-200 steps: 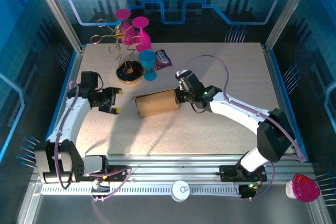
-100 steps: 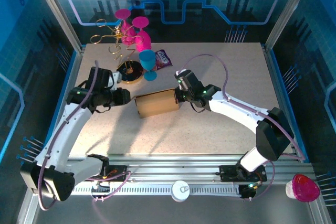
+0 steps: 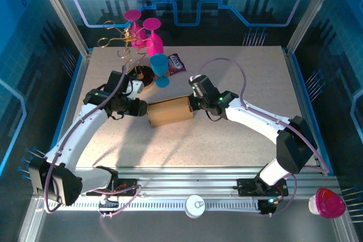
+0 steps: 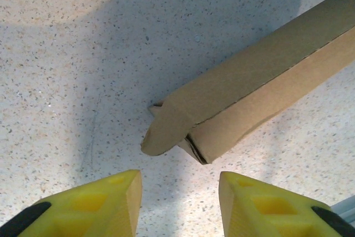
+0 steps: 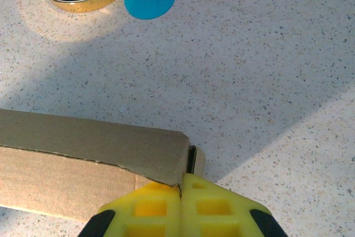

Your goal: Fold the paper box

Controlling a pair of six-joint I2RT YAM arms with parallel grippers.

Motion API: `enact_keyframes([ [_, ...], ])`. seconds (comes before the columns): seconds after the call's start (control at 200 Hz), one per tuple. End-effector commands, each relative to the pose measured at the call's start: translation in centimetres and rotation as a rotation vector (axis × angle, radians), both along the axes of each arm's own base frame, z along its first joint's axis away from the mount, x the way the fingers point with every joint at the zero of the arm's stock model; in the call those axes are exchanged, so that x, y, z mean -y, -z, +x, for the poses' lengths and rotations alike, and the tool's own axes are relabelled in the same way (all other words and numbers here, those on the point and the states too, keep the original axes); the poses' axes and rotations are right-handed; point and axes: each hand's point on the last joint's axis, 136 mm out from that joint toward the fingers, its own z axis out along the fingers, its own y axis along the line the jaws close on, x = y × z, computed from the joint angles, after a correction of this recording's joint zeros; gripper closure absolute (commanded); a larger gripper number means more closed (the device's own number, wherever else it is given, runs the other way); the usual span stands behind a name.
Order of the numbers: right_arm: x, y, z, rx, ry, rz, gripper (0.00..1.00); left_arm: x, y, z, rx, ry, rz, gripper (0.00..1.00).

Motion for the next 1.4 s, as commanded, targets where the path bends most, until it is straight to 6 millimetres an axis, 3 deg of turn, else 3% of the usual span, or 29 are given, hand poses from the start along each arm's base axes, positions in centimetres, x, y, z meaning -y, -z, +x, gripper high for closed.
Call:
enact_keyframes([
  [0.0, 0.5, 3.3, -1.9, -0.110, -0.020, -0.087, 1.00, 0.0, 0.7, 0.6, 0.017, 0.031, 0.037, 0.57],
  [0.14, 0.6, 3.2, -1.9, -0.111, -0.017, -0.086, 1.00, 0.1, 0.9, 1.2, 0.017, 0.022, 0.033, 0.63],
  [0.39, 0.7, 3.2, -2.0, -0.112, -0.016, -0.088, 1.00, 0.7, 0.8, 1.7, -0.004, -0.003, 0.002, 0.88],
  [0.66, 0.7, 3.4, -2.0, -0.120, -0.011, -0.087, 1.00, 1.2, 0.2, 1.1, -0.057, -0.047, -0.049, 0.92],
  [1.036, 0.5, 3.7, -1.8, -0.133, -0.010, -0.098, 1.00, 3.1, 0.9, -0.2, -0.269, -0.146, -0.183, 0.99],
  [1.396, 0.6, 3.9, -1.8, -0.141, -0.010, -0.116, 1.00, 3.7, -0.1, 0.3, -0.363, -0.215, -0.234, 0.99],
])
